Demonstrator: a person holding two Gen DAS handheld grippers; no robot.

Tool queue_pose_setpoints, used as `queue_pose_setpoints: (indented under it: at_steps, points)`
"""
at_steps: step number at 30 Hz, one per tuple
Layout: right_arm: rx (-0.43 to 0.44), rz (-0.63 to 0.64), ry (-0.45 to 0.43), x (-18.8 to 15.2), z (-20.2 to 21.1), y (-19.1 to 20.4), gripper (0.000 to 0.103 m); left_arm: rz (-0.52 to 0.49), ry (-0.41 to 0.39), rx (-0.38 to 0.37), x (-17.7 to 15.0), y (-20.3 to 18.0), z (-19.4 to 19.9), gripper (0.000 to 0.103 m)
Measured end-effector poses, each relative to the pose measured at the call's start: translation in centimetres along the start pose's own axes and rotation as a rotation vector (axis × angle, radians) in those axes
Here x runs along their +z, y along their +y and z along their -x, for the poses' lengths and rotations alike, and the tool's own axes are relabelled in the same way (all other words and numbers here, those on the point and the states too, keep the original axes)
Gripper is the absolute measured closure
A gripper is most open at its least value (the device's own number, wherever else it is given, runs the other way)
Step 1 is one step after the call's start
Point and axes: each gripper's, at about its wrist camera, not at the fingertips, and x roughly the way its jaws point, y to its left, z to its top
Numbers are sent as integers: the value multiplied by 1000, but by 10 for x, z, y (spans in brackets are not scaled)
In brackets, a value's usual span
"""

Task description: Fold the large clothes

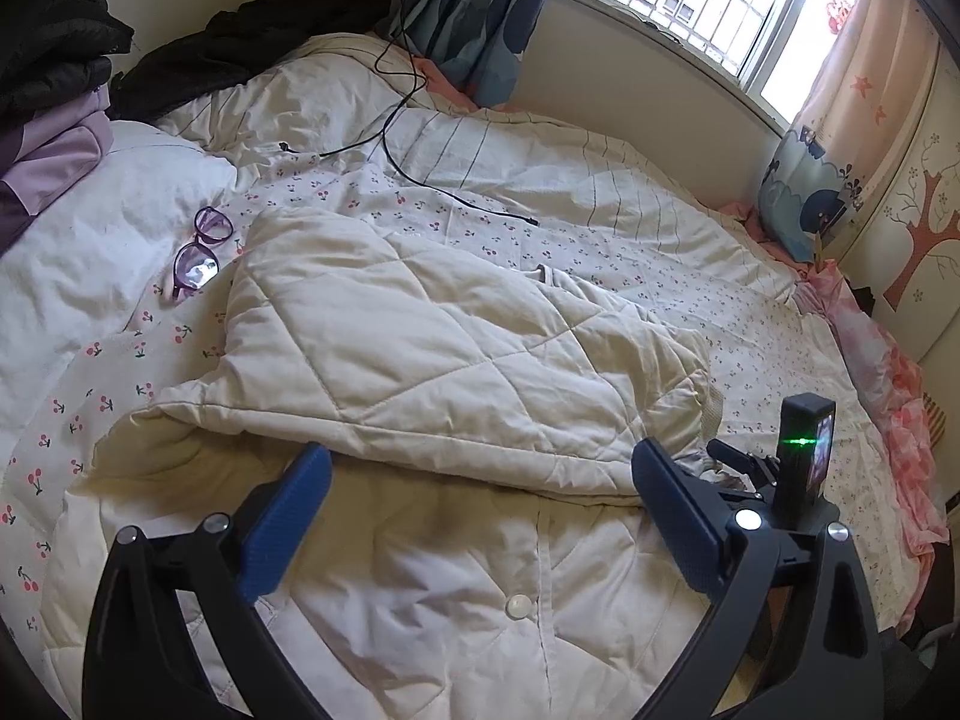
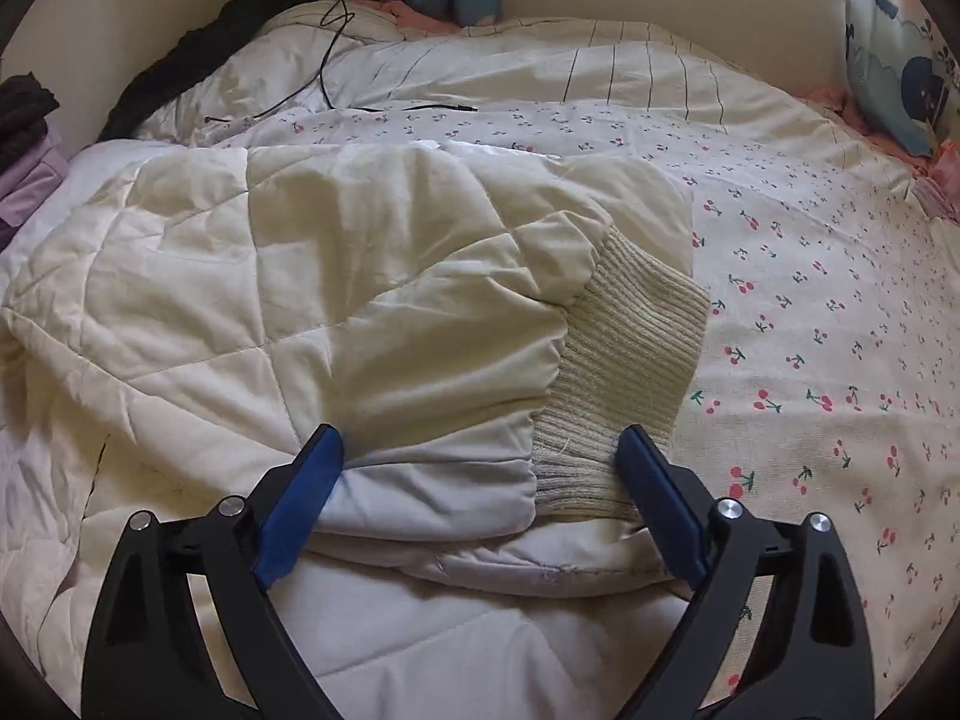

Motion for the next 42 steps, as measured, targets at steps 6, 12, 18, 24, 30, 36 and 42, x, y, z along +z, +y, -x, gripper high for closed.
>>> queue_pose_setpoints:
  at_steps: [6, 12, 18, 24, 30, 36, 42]
  points:
    - [11, -62, -60, 3, 27, -7, 13, 0, 1, -4, 0, 0, 2, 7]
    - [13, -50, 22, -7, 4, -11, 7, 13, -6, -4, 0, 1, 5, 7]
    - [23, -88, -58, 5, 30, -10, 7, 5, 0, -5, 1, 2, 4, 7]
    - [4, -149, -1, 14, 11, -22, 7, 3, 4, -1, 0, 1, 4, 7]
    - [40, -230, -12, 12, 11, -42, 7, -10, 13, 1, -1, 0, 2, 7]
    - [-32, -237, -107, 55, 8, -46, 7, -11, 22, 13, -2, -2, -2, 7]
    - [66, -282, 83, 30, -60, -59, 6, -42, 41, 25, -5, -8, -9, 7]
